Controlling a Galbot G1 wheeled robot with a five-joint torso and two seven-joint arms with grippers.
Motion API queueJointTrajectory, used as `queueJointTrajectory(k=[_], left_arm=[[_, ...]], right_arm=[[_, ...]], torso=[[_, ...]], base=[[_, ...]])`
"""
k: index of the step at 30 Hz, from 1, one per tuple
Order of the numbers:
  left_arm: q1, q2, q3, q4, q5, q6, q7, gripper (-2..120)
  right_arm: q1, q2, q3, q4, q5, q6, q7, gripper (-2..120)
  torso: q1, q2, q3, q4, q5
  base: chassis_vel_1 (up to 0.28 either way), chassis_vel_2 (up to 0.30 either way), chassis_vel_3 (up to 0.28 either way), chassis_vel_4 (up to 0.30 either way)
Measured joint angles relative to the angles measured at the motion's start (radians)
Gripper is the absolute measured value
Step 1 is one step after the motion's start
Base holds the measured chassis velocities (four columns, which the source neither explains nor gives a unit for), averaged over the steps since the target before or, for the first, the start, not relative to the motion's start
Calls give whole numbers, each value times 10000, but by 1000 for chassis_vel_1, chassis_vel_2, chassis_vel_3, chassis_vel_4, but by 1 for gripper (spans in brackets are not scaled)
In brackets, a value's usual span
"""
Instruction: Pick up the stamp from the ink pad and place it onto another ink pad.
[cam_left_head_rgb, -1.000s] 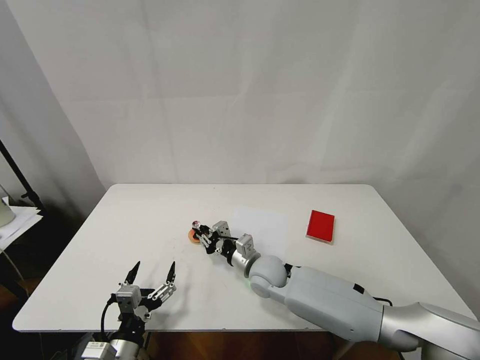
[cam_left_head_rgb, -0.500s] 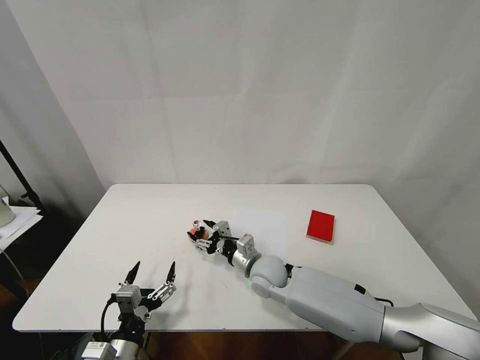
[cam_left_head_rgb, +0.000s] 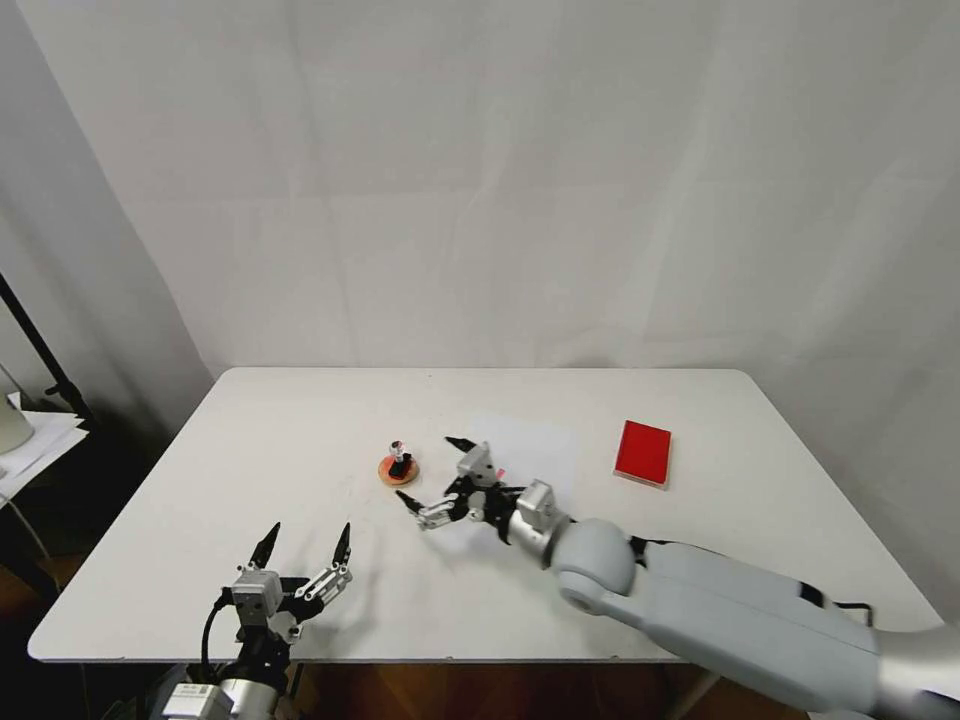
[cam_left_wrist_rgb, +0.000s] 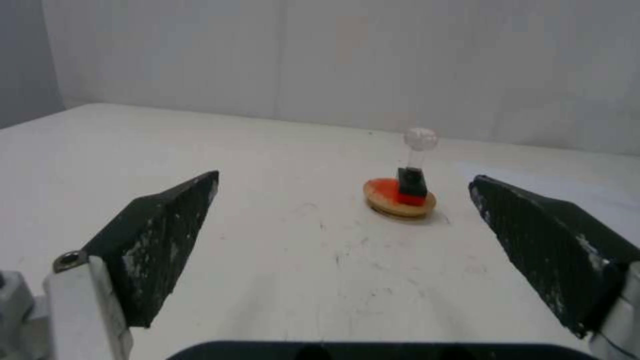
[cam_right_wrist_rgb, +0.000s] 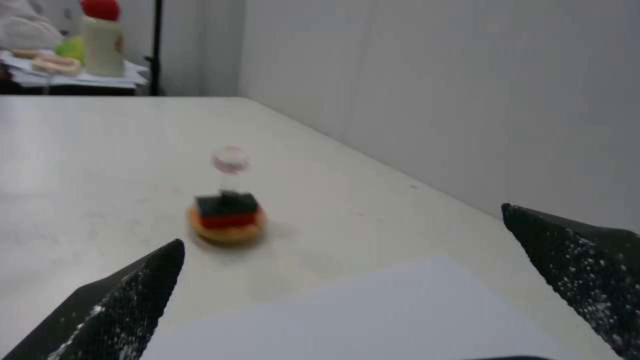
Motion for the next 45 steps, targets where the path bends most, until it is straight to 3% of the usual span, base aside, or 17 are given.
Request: queueJointTrajectory(k=[3,5,6,10,11,13,15,21,27,45], left_arm=[[-2,-1,0,0,0,0,0,100],[0,-1,0,0,0,0,0,100],[0,-1,0,0,0,0,0,100],[0,0,0,0,0,0,-3,100],[0,0,0,0,0,0,-3,100],[0,-1,0,0,0,0,-2,100],[0,0,1,0,0,0,0,100],[-1,0,0,0,0,0,-1,100],[0,0,0,0,0,0,-2,100],[0,0,0,0,0,0,-1,100]], right_arm=[[-2159,-1086,2075,874,-446,959,694,114],[-4048,-1318,3933,1532,-477,1098,1297,114],[-4048,-1318,3933,1532,-477,1098,1297,114],[-8201,-691,7923,2579,-558,1200,3014,107],[-8201,-691,7923,2579,-558,1200,3014,107],[-10073,6,9412,2923,-874,1239,3339,103],[-11302,656,10260,3021,-1303,1390,3348,100],[-12568,1903,10830,2876,-2405,1859,2947,100],[-13068,2416,10898,2890,-2860,2024,2766,100],[-13159,2483,10948,3054,-2913,2113,2492,100]], torso=[[0,1,-1,-3,7],[-3,2,-2,-2,0],[-3,2,-2,-2,0],[-3,2,-2,2,-1],[-3,2,-2,2,-1],[-2,1,-1,1,8],[-3,2,-2,-1,-2],[-3,2,-1,2,-2],[0,1,0,3,0],[0,0,1,2,-1]], base=[[0,0,0,0],[0,0,0,0],[0,0,0,0],[0,0,0,0],[0,0,0,0],[0,0,0,0],[0,0,0,0],[0,0,0,0],[0,0,0,0],[0,0,0,0]])
